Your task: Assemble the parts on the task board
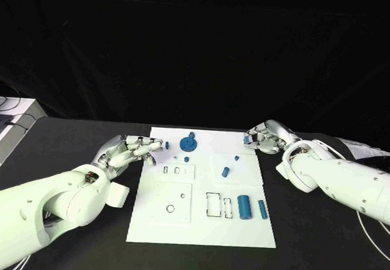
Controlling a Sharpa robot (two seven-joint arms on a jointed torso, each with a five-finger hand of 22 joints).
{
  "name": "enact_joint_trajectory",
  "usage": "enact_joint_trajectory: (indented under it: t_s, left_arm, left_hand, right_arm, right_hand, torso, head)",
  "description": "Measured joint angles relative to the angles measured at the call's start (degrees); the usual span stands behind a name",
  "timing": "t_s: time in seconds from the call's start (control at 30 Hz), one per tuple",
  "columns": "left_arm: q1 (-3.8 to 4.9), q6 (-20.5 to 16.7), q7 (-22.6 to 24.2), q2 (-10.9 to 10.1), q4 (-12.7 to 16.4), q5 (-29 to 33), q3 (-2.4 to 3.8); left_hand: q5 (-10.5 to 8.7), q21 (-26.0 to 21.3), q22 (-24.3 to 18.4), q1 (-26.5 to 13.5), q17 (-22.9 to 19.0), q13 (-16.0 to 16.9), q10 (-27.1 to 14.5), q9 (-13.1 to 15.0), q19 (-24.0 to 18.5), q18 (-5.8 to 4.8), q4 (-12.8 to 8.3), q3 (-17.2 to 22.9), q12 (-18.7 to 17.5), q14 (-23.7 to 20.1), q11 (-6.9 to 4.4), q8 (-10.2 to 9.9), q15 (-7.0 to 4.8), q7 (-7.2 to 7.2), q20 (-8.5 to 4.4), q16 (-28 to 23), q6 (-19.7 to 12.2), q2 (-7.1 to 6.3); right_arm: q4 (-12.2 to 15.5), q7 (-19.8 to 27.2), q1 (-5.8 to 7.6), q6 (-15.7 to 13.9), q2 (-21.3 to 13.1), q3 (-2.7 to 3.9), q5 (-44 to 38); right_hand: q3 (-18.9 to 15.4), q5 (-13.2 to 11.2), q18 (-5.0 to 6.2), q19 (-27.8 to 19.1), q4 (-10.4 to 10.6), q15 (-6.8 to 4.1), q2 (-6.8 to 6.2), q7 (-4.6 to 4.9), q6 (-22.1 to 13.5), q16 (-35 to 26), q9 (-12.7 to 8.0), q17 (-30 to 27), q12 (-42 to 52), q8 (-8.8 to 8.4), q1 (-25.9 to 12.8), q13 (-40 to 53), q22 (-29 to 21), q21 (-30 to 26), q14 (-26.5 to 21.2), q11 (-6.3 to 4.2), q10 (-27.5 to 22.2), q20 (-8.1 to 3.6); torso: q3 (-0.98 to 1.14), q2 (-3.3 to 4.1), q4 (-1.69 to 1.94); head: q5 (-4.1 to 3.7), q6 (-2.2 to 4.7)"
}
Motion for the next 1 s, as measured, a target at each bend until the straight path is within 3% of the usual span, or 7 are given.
enact_joint_trajectory:
  t_s: [0.27,0.47,0.7,1.0]
  left_arm:
    - [0.00,0.00,0.00,-0.02,-0.09,0.07,-0.02]
    - [0.00,-0.02,0.00,0.14,-0.15,0.20,-0.01]
    - [0.00,-0.03,-0.02,0.96,-0.53,0.31,-0.01]
    - [0.01,-0.05,-0.06,1.58,-1.26,0.37,-0.01]
  left_hand:
    - [0.00,0.00,-0.17,0.00,-0.10,0.00,0.00,0.00,0.00,0.00,0.39,-0.39,0.00,0.00,0.00,0.00,0.00,0.00,0.00,0.00,0.00,0.00]
    - [0.00,0.00,-0.17,-0.22,-0.10,0.00,0.00,0.00,0.00,0.00,0.39,-0.39,0.00,0.00,0.00,0.00,0.00,0.00,0.00,0.00,0.00,0.22]
    - [0.00,0.00,-0.16,-0.22,-0.10,0.00,0.00,0.00,0.00,0.00,0.39,-0.39,0.00,0.00,0.00,0.00,0.00,0.00,0.00,0.00,0.00,0.22]
    - [0.00,0.00,-0.21,-0.22,-0.11,0.00,0.00,0.00,0.00,0.00,0.56,-0.56,0.00,0.00,0.00,0.00,0.00,0.00,0.00,0.12,0.00,0.22]
  right_arm:
    - [9.19,-5.12,1.42,-3.39,-0.44,0.12,-0.18]
    - [15.19,-10.54,1.47,-4.70,1.96,-0.57,-1.55]
    - [18.96,-15.43,1.11,-5.54,5.53,-1.35,-4.08]
    - [19.77,-21.53,-1.91,-6.13,9.10,-1.77,-7.71]
  right_hand:
    - [0.00,-0.27,0.00,0.00,0.00,0.00,0.08,0.01,0.00,0.00,0.00,-0.20,0.00,-0.11,0.08,-0.01,-0.01,-0.01,0.00,0.01,0.00,0.00]
    - [-0.01,-0.27,0.00,-0.01,0.00,0.00,0.06,0.02,-0.02,0.00,-0.01,-0.35,-0.34,0.12,0.09,-0.01,-0.01,-0.01,0.00,0.01,0.01,0.01]
    - [-0.02,0.33,0.00,-0.01,0.01,0.00,0.06,0.06,-0.06,-0.28,-0.04,-0.72,-0.67,0.13,0.08,-0.02,-0.01,-0.34,0.00,0.03,0.02,0.01]
    - [-0.03,0.33,0.00,-0.01,0.01,0.01,0.28,0.07,-0.07,-0.52,-0.03,-1.32,-0.67,0.10,-0.15,-0.02,-0.02,-0.24,0.00,0.10,0.08,0.01]
  torso:
    - [-0.25,-0.41,-0.27]
    - [-0.50,-0.70,-0.33]
    - [-0.84,-1.08,-0.29]
    - [-1.18,-1.20,-0.30]
  head:
    - [0.44,-0.19]
    - [0.82,-0.51]
    - [0.72,-0.79]
    - [1.18,-1.10]
